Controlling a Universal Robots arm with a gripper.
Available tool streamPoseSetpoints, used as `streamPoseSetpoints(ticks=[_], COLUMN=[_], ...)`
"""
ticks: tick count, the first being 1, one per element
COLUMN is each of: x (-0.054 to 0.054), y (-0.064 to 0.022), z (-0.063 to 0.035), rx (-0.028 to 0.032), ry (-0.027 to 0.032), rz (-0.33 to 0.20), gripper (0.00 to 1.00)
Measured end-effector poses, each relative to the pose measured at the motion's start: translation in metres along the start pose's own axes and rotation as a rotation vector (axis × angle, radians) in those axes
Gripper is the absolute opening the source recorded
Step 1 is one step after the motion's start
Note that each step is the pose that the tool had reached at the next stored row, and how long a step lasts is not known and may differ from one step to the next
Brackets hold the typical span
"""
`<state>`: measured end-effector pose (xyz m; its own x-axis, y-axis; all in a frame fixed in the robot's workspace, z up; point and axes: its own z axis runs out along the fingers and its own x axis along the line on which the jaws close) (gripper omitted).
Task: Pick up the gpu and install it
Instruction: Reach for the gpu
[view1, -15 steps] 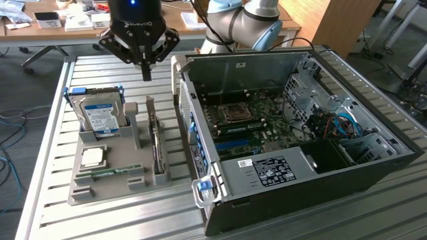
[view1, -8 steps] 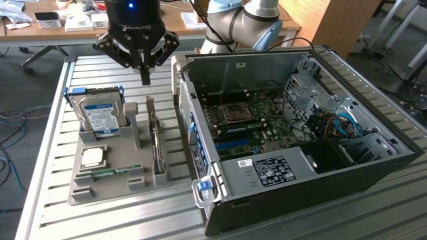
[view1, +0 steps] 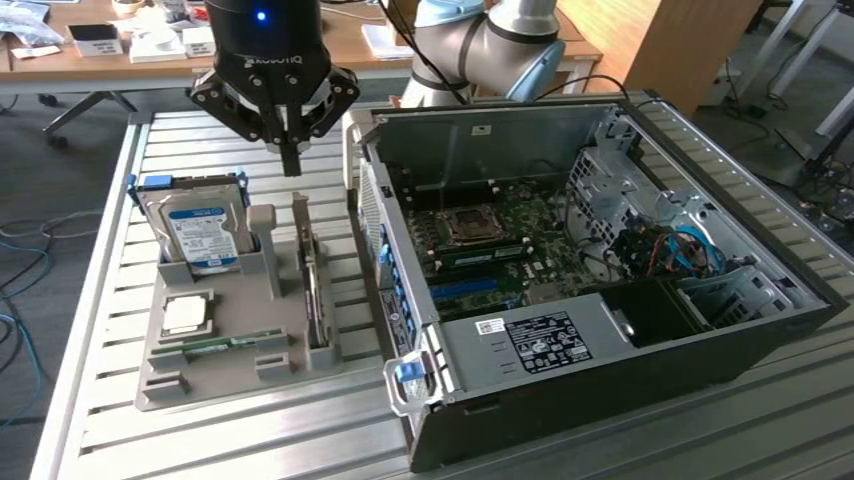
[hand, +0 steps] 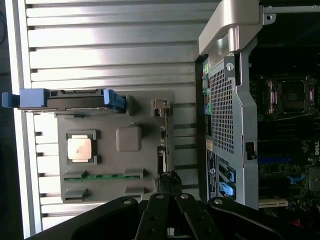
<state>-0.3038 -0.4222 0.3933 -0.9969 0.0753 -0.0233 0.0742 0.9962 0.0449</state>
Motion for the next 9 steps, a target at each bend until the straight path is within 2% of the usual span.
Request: streamPoseSetpoints(ticks=[9], x=[-0.0002], y=[-0.0032], z=[-0.0002], rx=[0.0001], ry=[0.0001], rz=[0.0], gripper=[0.11])
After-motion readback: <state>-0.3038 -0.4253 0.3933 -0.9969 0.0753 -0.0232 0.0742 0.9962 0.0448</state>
